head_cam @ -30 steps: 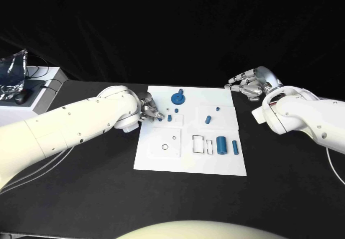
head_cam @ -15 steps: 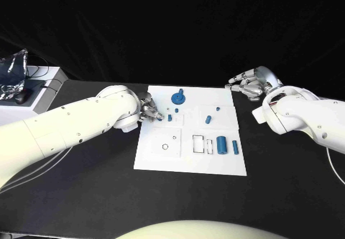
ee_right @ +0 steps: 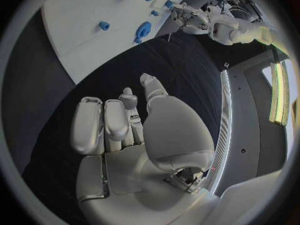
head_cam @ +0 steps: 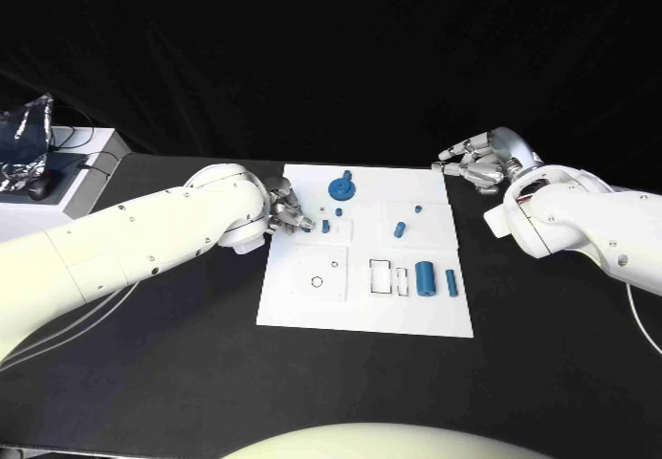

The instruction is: Assemble the parts on the task board

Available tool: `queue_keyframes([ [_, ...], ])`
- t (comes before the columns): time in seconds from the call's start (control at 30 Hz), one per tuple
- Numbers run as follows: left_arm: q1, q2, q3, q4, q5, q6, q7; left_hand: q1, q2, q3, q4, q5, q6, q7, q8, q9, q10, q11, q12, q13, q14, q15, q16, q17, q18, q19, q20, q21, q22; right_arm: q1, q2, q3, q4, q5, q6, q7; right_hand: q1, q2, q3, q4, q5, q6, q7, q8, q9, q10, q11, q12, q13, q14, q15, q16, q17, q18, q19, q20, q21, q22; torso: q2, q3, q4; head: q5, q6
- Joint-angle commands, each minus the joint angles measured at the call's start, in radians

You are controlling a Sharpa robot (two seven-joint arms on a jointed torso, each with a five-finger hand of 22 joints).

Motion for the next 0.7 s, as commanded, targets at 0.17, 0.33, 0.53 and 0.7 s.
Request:
queue_keyframes([
  [0.17, -0.013, 0.003, -0.01, -0.007, 0.009, 0.044, -0.035, 0.009, 0.002, 0.155, -0.152, -0.001, 0.003, -0.002, -0.007, -0.002, 0.009, 0.001, -0.006, 0.0, 0.007, -0.001, 0.001, 0.0, -0.004, 0.002, 0.002, 0.001, 0.011, -0.001, -0.001, 0.0, 0.003, -0.006, 0.006, 0.011, -0.003, 0.001, -0.003, 0.0, 0.005, 0.005, 0.003, -0.002, -0.001, -0.006, -0.002, -0.002, 0.0, 0.001, -0.005, -0.003, -0.001, 0.006, 0.031, -0.006, -0.002, 0.165, 0.0, 0.0009, -0.001, 0.0, -0.002],
  [0.33, -0.013, 0.003, -0.01, -0.008, 0.02, 0.047, -0.036, -0.011, -0.006, 0.076, -0.115, -0.003, 0.015, -0.013, -0.018, -0.015, 0.005, -0.001, -0.002, 0.002, 0.005, -0.002, -0.006, -0.007, -0.007, 0.002, 0.0, -0.004, 0.008, -0.001, -0.001, 0.0, 0.004, -0.006, 0.006, 0.011, -0.004, 0.001, -0.003, -0.003, 0.006, 0.005, 0.003, -0.003, -0.001, -0.007, -0.002, -0.004, 0.0, 0.0, -0.004, -0.004, -0.002, 0.006, 0.031, -0.006, -0.005, 0.164, 0.0, 0.0014, -0.0007, -0.001, -0.003],
  [0.53, -0.013, 0.004, -0.01, -0.01, 0.027, 0.049, -0.037, -0.009, -0.004, -0.079, -0.036, 0.0, 0.032, -0.016, -0.026, -0.025, 0.002, -0.002, 0.001, 0.003, 0.005, -0.004, -0.011, -0.011, -0.011, 0.005, -0.003, -0.009, 0.005, -0.001, -0.002, 0.0, 0.004, -0.006, 0.004, 0.011, -0.004, 0.001, -0.003, -0.003, 0.006, 0.005, 0.003, -0.003, -0.001, -0.007, -0.002, -0.004, 0.0, 0.0, -0.004, -0.004, -0.002, 0.006, 0.031, -0.006, -0.005, 0.164, 0.0, 0.0014, 0.0, 0.0, -0.004],
  [0.7, -0.013, 0.004, -0.01, -0.012, 0.029, 0.047, -0.037, 0.016, -0.001, -0.138, 0.019, -0.001, 0.033, -0.015, -0.027, -0.023, 0.001, -0.001, 0.003, 0.001, 0.005, -0.003, -0.013, -0.012, -0.011, 0.006, -0.003, -0.011, 0.006, -0.001, -0.002, 0.0, 0.004, -0.006, 0.005, 0.01, -0.004, 0.001, -0.003, -0.003, 0.006, 0.005, 0.003, -0.003, -0.001, -0.007, -0.002, -0.004, 0.0, 0.0, -0.004, -0.004, -0.002, 0.006, 0.031, -0.006, -0.005, 0.164, 0.0, 0.0014, -0.0008, 0.0, -0.003],
])
